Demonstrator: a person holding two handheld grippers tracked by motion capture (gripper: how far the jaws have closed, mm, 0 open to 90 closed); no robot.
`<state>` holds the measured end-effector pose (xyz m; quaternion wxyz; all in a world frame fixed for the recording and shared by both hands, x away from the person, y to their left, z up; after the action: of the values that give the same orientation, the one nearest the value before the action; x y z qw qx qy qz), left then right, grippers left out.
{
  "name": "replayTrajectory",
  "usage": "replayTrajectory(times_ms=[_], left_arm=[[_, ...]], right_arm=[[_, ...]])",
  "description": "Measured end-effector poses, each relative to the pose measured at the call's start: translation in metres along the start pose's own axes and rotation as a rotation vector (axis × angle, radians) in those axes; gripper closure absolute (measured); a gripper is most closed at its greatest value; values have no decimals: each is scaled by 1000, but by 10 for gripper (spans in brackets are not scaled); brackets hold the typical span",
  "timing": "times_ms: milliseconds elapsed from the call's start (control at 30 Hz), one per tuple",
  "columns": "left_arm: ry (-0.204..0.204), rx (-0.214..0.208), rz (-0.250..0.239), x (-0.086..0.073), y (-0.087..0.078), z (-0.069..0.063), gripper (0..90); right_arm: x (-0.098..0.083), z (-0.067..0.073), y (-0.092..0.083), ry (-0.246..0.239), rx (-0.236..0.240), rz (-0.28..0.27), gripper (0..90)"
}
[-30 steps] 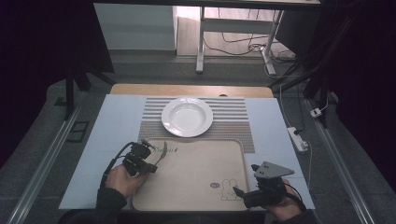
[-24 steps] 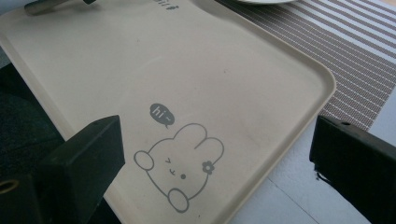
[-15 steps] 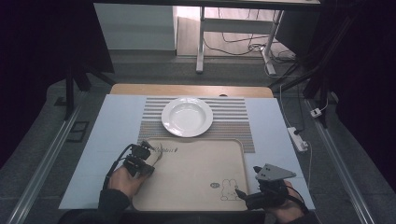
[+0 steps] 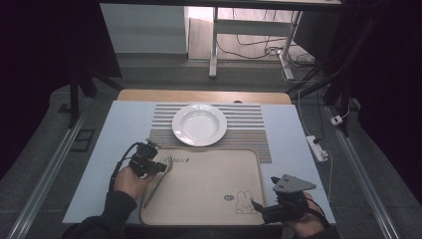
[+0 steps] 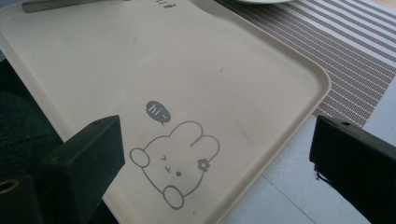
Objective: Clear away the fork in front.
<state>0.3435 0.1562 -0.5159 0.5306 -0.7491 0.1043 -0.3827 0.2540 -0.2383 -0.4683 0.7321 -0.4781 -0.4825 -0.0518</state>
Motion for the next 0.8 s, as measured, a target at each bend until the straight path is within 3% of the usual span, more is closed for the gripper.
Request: replayTrajectory(times_ms=[133,233,567,733,800], left_arm=[[15,24,34,7,10,5,891],[28,25,30,10,13,4,892],[114,-39,27,19,26,-15,891],[172,-68,-24,26,26,-26,891],[188,-82,-23,28,30,-29,891]], right_arm=[[0,0,0,0,-3,1,40],[-1,-1,1,-4,-6,5,39],[-1,-2,0,-10,-20,8,39],[-2,-4,1,-8,-23,17,39],[-2,-4,1,-3,-25,18,39]])
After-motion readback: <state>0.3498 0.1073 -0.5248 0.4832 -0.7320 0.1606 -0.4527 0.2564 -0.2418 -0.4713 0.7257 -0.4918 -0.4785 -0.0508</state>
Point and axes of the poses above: each handheld gripper's, and its own axes: y roughly forward along the jaws, x roughly out of its top, z roughly to its left, the point moved 3 cm from there along y, roughly forward along the jaws, and after that the axes turned 13 degrees about y, right-handed, at the moved point
